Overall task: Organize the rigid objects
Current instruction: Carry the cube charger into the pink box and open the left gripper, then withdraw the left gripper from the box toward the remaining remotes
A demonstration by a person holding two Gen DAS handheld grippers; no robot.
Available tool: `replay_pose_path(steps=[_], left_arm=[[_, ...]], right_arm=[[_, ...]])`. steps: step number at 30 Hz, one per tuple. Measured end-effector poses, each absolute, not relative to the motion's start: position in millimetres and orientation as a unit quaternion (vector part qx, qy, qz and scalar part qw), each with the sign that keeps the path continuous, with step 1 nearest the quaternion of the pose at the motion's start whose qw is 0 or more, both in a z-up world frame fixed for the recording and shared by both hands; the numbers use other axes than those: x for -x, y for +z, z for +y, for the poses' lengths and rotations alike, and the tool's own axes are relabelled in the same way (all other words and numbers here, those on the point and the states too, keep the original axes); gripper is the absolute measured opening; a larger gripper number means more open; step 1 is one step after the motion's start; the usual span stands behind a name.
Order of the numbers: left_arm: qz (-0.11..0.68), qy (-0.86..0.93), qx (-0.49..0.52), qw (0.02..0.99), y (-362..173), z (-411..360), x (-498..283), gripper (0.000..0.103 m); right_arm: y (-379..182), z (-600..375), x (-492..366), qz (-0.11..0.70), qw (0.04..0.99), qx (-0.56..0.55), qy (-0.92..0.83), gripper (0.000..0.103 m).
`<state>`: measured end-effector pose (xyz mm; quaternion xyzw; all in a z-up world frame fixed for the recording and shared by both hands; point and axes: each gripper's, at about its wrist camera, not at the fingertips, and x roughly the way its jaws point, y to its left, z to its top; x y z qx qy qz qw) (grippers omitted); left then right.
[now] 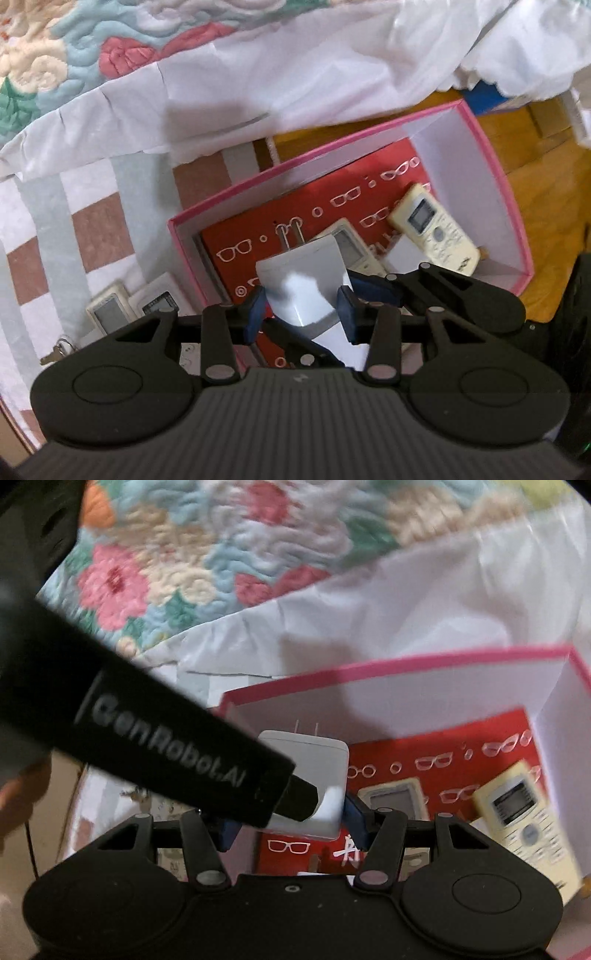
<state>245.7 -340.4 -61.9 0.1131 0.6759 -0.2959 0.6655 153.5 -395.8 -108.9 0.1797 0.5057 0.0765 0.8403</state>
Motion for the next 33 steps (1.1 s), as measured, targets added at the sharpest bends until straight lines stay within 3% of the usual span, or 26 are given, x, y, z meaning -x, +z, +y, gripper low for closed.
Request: replay_pose_path(steps=[6, 14, 23, 29, 33], left_arm=[[0.679, -0.293, -0.120, 0.662, -77.9, -342.4, -241.6, 0.040], [0.625, -0.326, -0.122, 0.698, -70.3, -325.4, -236.4, 0.042], [0.581, -0.382, -0.052, 0.717, -14.9, -247.1, -229.4, 0.043], [0.532, -0.389, -0.062, 0.750, 23.8, -186.3, -215.4, 0.047], [0.507, -0.392, -0.053, 0.766, 36.0, -137.6, -208.6, 0.050]], right_arm=[[-122.7, -390.4, -156.2, 0.523, 0.832, -0.167, 0.075, 0.062], [-122.8, -389.3, -159.7, 0.534, 0.829, -0.159, 0.040, 0.066], [-58.7, -369.0, -117.7, 0.480, 0.865, -0.125, 0.077, 0.067], [-1.3, -319.8, -71.5, 0.405, 0.899, -0.098, 0.132, 0.067], [21.4, -283.8, -50.4, 0.380, 0.905, -0.093, 0.170, 0.073]])
